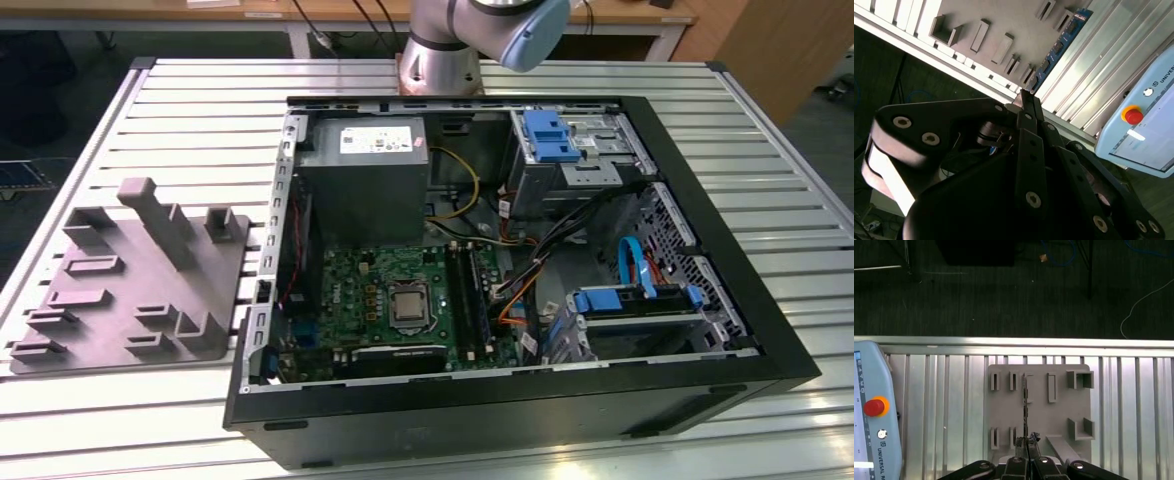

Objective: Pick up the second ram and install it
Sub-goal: 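Pick up the second ram and move it above second insertion slot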

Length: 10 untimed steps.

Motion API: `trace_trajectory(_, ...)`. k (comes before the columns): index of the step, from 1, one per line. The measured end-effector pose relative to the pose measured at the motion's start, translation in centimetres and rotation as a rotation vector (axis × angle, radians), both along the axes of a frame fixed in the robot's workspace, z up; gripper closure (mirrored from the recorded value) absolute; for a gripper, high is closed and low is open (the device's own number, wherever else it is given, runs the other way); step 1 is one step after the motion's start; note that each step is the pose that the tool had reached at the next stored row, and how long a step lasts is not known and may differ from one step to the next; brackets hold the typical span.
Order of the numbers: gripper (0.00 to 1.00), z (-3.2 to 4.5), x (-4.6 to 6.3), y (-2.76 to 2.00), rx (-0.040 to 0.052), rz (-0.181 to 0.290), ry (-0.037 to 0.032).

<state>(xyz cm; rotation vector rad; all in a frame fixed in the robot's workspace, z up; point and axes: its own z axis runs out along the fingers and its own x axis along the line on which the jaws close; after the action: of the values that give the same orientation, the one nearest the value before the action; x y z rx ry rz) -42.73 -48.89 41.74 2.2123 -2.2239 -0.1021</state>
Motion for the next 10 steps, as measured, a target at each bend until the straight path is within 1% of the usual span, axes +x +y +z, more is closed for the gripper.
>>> trace_trajectory(6, 0.89, 0.0, 1.3, 0.0, -0.0001, 0.0, 0.0001)
trace_trajectory(10, 0.89, 0.0, 2.4, 0.0, 0.0, 0.0, 0.0)
